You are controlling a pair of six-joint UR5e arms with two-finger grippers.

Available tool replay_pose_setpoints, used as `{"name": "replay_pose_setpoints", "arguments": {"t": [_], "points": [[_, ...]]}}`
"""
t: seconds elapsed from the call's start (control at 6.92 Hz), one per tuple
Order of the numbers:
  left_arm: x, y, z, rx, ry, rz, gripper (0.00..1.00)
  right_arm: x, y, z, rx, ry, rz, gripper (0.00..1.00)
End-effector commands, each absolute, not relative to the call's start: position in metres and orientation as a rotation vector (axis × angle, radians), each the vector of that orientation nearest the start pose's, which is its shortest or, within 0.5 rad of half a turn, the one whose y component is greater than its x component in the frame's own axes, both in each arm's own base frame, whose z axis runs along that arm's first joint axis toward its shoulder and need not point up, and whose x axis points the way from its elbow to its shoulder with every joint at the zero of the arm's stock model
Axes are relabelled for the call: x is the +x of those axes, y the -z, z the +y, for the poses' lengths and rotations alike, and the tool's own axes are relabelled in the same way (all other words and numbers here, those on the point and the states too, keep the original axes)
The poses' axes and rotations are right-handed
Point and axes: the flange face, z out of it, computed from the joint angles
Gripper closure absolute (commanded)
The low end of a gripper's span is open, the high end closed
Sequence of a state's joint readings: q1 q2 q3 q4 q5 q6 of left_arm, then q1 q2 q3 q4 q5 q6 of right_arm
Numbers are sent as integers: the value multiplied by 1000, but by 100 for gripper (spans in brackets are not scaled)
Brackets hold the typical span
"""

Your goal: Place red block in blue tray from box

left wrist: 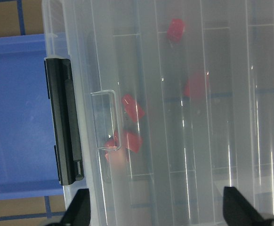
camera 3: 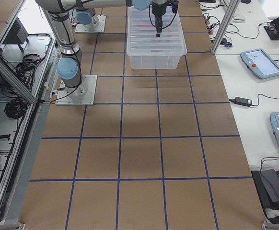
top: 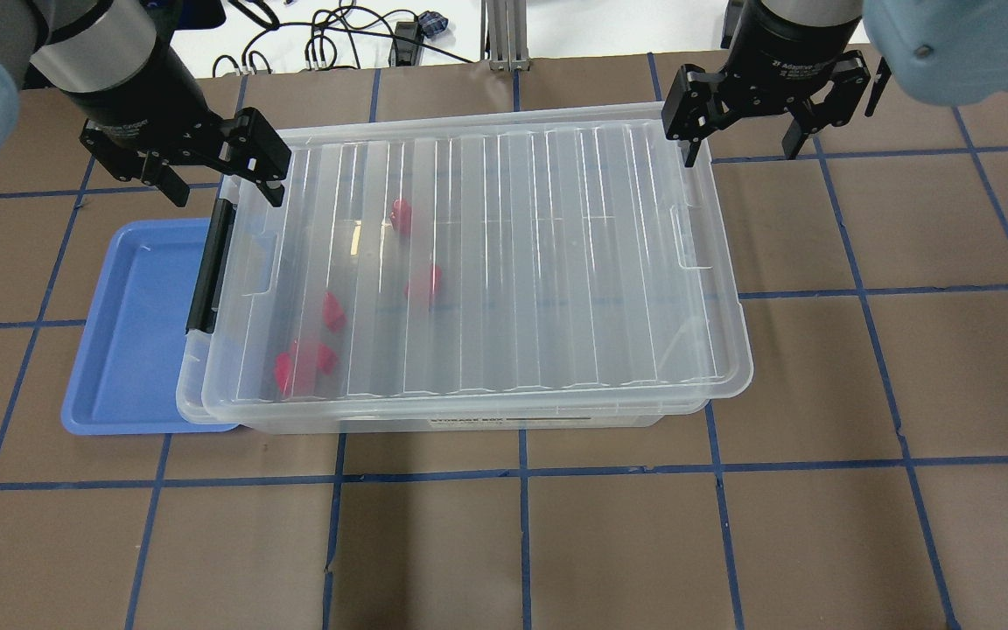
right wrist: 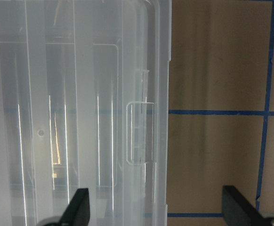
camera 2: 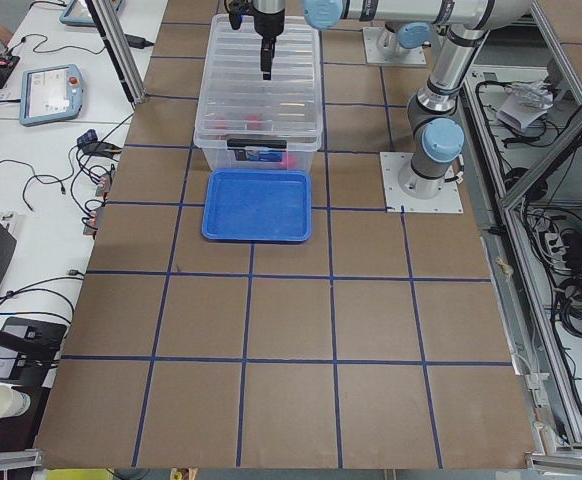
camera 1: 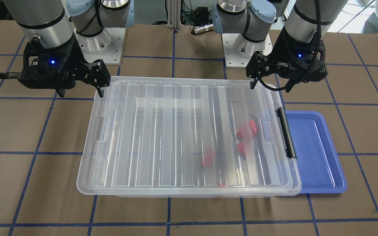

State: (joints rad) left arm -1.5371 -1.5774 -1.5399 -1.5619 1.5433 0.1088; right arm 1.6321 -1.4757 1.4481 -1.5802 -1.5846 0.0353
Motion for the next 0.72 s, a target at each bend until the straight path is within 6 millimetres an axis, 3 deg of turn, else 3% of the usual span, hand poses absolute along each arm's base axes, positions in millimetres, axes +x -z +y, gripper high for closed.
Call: {"name": "replay_pose_setpoints", "arguments": {"t": [0.0, 0.58], "points": [[-117, -504, -501, 111, 65, 3139, 0, 165, -500, -527, -41, 59, 3153, 0], [-114, -501, -501, 99, 47, 3104, 0, 164, -498, -527, -41, 52, 3153, 0]]}}
